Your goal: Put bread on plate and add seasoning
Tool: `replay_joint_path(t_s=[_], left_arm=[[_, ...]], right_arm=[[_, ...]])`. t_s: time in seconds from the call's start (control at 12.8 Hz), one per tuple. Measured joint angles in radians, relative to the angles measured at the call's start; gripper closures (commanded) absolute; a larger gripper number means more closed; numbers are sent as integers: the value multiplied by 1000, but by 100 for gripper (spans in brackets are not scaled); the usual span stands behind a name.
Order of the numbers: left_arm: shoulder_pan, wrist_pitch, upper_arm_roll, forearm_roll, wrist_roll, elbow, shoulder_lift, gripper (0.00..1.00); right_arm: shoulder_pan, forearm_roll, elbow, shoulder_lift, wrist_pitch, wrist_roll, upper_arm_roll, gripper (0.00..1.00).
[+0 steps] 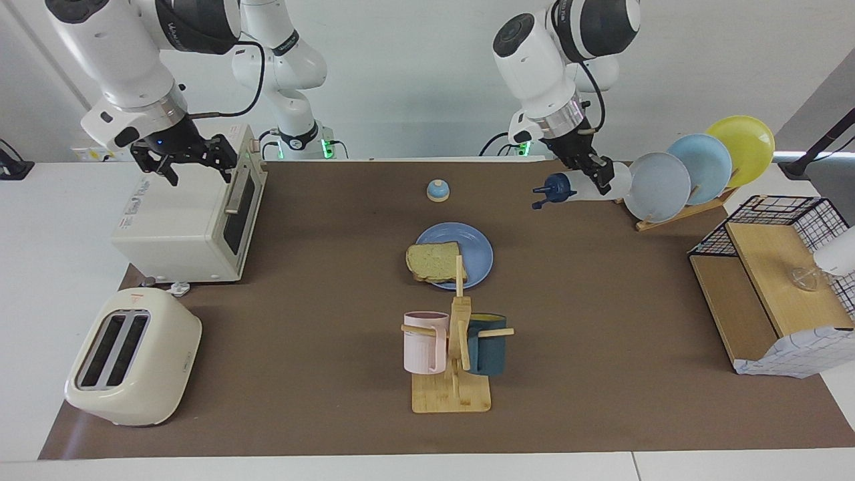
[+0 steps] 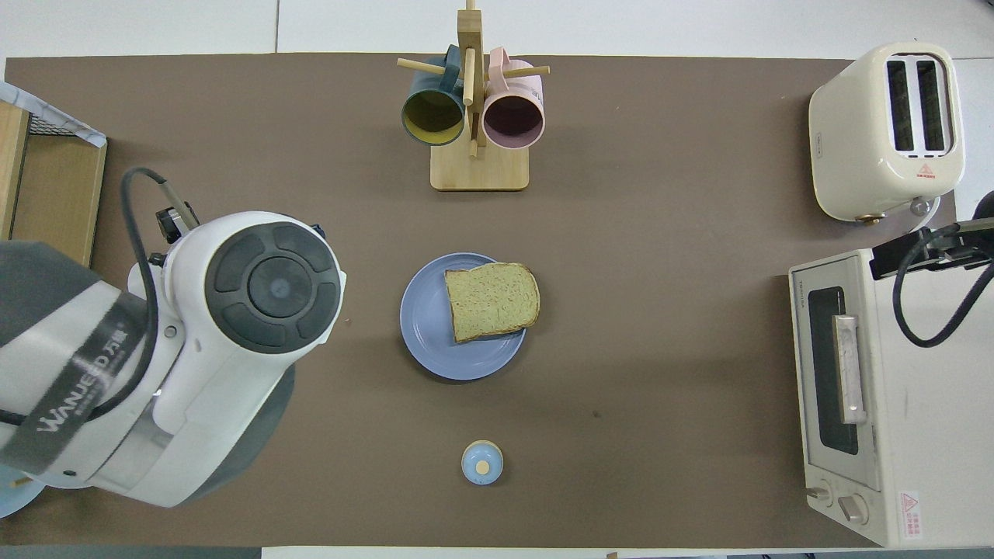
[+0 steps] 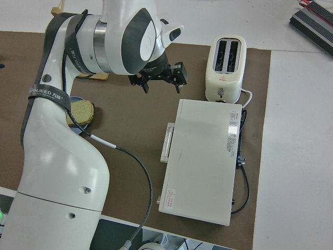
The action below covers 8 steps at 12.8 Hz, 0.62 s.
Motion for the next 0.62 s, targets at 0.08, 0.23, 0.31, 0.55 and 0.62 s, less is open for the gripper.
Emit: replay_joint_path(t_s=[0.08,0.23,0.31,0.55,0.62], left_arm=[[20,25,0,-39,-29,0,-7,100],[60,77,0,-117,-93,0,-15,100],[89,107,0,-171,-112,0,-17,100],[188,200,1,-330,-122,-1,-19,100],[217,226,1,-376,-122,-3,-19,100]], right_arm=[[0,0,0,0,0,0,0,0],[0,0,0,0,0,0,0,0],[0,0,0,0,0,0,0,0],[0,0,0,0,0,0,0,0],[0,0,0,0,0,0,0,0]])
